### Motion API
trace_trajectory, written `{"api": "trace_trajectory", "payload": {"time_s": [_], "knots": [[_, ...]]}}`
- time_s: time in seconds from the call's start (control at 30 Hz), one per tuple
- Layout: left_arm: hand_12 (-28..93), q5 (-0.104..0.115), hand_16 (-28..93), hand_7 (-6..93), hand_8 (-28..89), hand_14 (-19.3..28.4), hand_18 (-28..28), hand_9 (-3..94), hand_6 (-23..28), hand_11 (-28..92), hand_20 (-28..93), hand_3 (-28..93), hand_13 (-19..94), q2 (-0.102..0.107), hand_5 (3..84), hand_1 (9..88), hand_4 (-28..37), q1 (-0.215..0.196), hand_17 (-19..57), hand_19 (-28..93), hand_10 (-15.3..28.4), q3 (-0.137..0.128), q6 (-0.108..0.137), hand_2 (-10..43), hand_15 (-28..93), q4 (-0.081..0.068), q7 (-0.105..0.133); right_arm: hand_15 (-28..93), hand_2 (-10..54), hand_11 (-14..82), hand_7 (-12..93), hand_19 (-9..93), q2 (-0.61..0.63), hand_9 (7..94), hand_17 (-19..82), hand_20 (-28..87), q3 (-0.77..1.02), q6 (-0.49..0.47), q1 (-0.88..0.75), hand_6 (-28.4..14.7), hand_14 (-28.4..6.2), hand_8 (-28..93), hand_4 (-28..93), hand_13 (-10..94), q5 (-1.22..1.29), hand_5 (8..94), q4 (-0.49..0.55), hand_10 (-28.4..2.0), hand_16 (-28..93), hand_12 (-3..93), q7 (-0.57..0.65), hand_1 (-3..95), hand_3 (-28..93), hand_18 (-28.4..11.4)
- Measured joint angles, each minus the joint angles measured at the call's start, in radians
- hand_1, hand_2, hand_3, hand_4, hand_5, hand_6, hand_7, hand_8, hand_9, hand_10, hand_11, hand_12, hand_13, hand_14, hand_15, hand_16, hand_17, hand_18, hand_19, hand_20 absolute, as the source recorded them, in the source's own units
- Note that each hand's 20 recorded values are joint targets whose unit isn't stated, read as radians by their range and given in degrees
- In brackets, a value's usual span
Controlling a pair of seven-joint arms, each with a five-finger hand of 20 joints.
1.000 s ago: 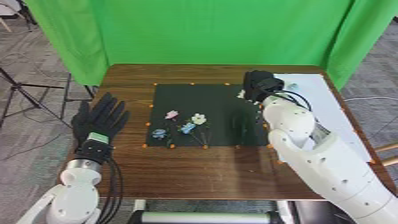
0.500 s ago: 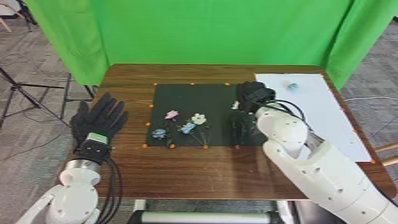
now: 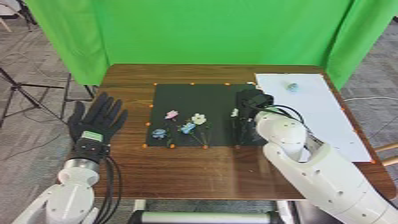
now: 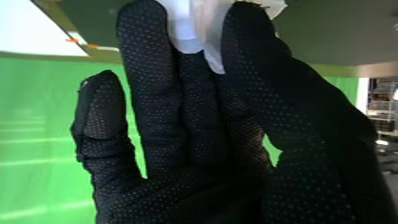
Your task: Arrange flowers
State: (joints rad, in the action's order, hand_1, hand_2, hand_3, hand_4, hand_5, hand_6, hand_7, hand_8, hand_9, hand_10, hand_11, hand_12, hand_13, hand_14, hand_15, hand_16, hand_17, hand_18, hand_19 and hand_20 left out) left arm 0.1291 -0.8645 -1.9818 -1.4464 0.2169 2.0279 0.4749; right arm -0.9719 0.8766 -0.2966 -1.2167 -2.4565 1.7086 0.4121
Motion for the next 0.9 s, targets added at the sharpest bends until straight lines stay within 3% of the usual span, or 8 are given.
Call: {"api": "trace_trajectory", "payload": {"time_s": [0.17, 0.27, 0.47, 0.6, 0.77, 0.9], "knots": [[10, -0.012, -9, 18.3, -10, 14.5, 14.4, 37.3, 6.5, 25, 11, 72, 27, 0.000, 45.3, 28.7, -28.3, -0.001, -5.1, 40, 13.7, -0.001, 0.002, 15.8, 43, 0.002, 0.002, 37, -9.5, 16.7, 25, 82, 0.000, 70.5, 35, 32, 0.010, -0.016, -0.010, 0.0, -6.7, -4, -28, 68, 0.007, 68.6, 0.011, -11.9, 32, 16.3, -0.007, 52.5, 72, -21.1], [11, -0.014, -9, 18.8, -10, 14.5, 14.5, 37.7, 6.8, 26, 11, 72, 27, 0.000, 45.5, 29.0, -28.3, -0.001, -5.0, 41, 13.9, -0.001, 0.009, 15.9, 44, 0.003, 0.003, 41, -9.5, 15.9, 24, 82, 0.000, 66.6, 35, 33, 0.015, -0.023, -0.012, 0.2, -9.0, -14, -28, 66, 0.011, 66.9, 0.016, -12.7, 26, 15.4, -0.010, 47.2, 77, -21.3], [11, 0.016, -10, 19.3, -11, 14.6, 14.5, 37.1, 7.3, 27, 11, 73, 27, -0.002, 43.2, 28.8, -28.3, 0.000, -5.1, 41, 13.9, 0.000, 0.094, 15.8, 45, 0.018, 0.024, 44, -9.5, 14.1, 24, 82, 0.001, 64.0, 34, 34, 0.032, -0.040, -0.019, -0.2, -10.0, -15, -28, 64, 0.018, 65.5, 0.040, -13.7, 20, 15.3, -0.013, 45.0, 79, -21.6], [11, 0.024, -10, 19.6, -11, 14.6, 14.5, 36.8, 7.3, 27, 11, 73, 27, -0.001, 42.6, 28.5, -28.3, 0.000, -5.1, 42, 13.8, 0.001, 0.094, 15.6, 45, 0.018, 0.033, 44, -9.5, 13.9, 22, 83, 0.002, 63.4, 34, 34, 0.045, -0.059, -0.024, -1.2, -10.5, -14, -28, 64, 0.020, 64.2, 0.060, -14.1, 20, 15.2, -0.013, 43.0, 79, -21.9], [11, 0.018, -10, 19.8, -11, 14.6, 14.3, 36.1, 7.2, 27, 11, 72, 27, -0.001, 42.4, 28.3, -28.3, 0.000, -5.0, 41, 13.5, 0.004, 0.084, 15.6, 45, 0.018, 0.035, 42, -9.5, 12.2, 19, 82, 0.002, 61.4, 34, 33, 0.083, -0.081, -0.037, -2.8, -12.2, -12, -28, 62, 0.011, 62.6, 0.092, -15.3, 19, 15.2, -0.012, 37.6, 76, -22.1], [10, -0.018, -10, 19.5, -11, 14.8, 14.2, 35.8, 7.2, 26, 10, 72, 26, -0.001, 42.6, 28.1, -28.3, 0.000, -5.1, 41, 13.6, 0.009, 0.062, 15.6, 44, 0.016, 0.024, 35, 0.7, 10.0, 17, 67, 0.004, 46.2, 26, 23, 0.099, -0.014, -0.031, -6.0, -17.8, -11, -24, 38, 0.010, 50.6, 0.070, -19.5, 12, 14.5, -0.002, 27.9, 79, -20.0]]}}
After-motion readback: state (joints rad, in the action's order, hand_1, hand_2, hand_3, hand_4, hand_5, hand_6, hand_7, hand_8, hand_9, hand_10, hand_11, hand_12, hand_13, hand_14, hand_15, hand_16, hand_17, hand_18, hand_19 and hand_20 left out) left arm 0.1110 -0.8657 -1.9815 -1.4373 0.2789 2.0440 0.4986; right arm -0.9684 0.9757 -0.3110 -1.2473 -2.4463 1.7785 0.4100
